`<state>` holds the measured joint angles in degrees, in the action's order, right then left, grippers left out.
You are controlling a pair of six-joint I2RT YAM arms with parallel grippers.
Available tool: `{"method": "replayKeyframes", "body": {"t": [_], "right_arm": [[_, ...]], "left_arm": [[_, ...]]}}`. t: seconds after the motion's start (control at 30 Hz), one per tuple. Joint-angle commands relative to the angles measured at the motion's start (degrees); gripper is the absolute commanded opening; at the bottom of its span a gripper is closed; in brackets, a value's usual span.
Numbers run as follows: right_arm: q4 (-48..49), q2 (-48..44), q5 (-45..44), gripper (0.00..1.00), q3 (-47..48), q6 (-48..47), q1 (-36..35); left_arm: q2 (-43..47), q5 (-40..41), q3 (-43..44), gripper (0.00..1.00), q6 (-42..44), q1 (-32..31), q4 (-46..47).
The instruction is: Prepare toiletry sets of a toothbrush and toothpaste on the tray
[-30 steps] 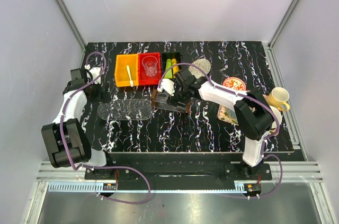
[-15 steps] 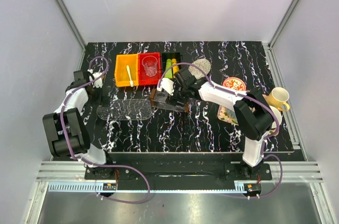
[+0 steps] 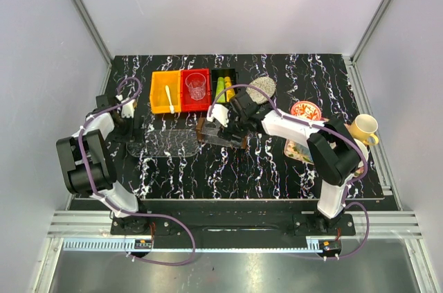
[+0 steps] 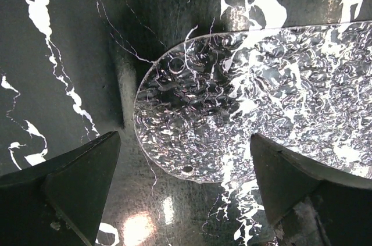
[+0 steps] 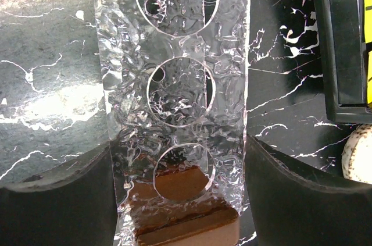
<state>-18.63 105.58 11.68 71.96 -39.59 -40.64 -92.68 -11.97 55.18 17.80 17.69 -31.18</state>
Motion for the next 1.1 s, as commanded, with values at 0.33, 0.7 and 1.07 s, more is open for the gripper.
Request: {"method": "replayKeyframes", "body": {"t": [0.33, 0.7, 1.07], "right_arm": [[5.5, -2.8, 4.8, 0.0, 0.5, -0.3, -0.7], [5.3, -2.7, 5.2, 0.0, 2.0, -0.2, -0.7], [5.7, -3.1, 5.0, 0.0, 4.9, 3.0, -0.7]], "left_arm": [[-4.5, -3.9, 3.9, 0.98, -0.4, 0.8, 1.3], [-4.7, -5.3, 3.3, 0.98, -1.4, 0.9, 1.1], [-4.7, -6.1, 3.1, 0.97, -2.9, 0.4, 1.1]]}}
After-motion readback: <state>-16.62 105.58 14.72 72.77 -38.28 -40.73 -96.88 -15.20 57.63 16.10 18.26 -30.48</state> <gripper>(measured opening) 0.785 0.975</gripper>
